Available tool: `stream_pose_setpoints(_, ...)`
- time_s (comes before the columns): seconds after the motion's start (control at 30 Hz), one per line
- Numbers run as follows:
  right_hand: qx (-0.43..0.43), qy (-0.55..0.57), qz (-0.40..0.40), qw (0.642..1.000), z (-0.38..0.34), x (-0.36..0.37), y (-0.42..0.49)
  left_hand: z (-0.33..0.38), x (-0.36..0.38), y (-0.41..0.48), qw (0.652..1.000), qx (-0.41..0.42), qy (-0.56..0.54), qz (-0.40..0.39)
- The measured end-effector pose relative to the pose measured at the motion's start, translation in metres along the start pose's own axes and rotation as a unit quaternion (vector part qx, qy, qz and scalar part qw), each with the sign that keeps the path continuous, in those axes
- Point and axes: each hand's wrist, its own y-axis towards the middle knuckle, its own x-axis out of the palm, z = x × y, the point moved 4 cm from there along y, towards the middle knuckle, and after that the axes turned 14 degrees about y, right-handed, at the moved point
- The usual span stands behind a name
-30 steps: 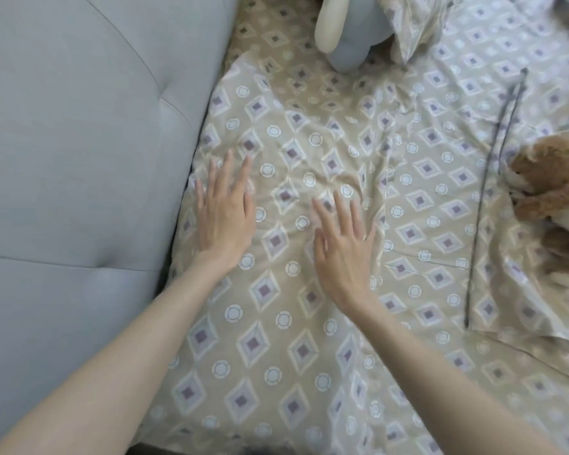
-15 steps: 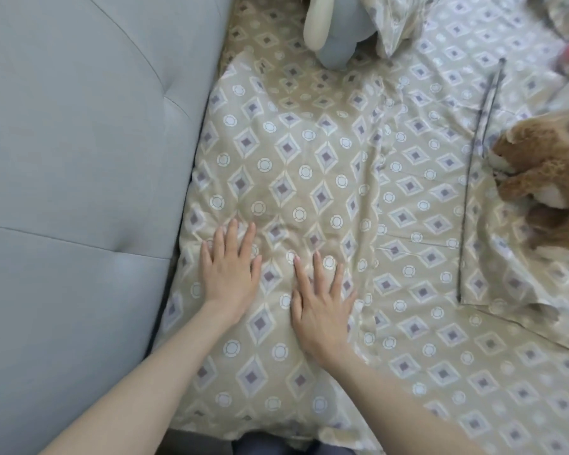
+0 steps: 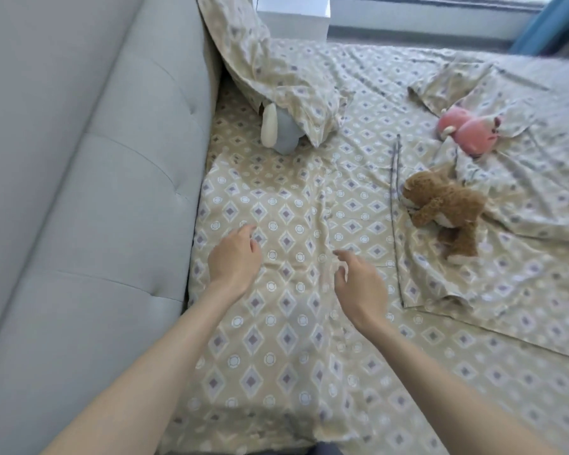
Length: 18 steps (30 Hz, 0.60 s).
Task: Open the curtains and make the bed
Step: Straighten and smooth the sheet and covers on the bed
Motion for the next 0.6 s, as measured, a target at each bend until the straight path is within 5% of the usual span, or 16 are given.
stream_pose_setpoints(0.3,-0.01,-0.004,0.096,0.995,-0.011,-0.143,-0.005,0.111,-0.082,-0.032,0.993,0.093,-0.058,0.043)
stream_pose_setpoints(0.6,-0.041,-0.122,0.042,0.991,0.062,-0.219,-0.017,0.212,-0.048,-0.079,0.99,0.135,-0.031,-0.007)
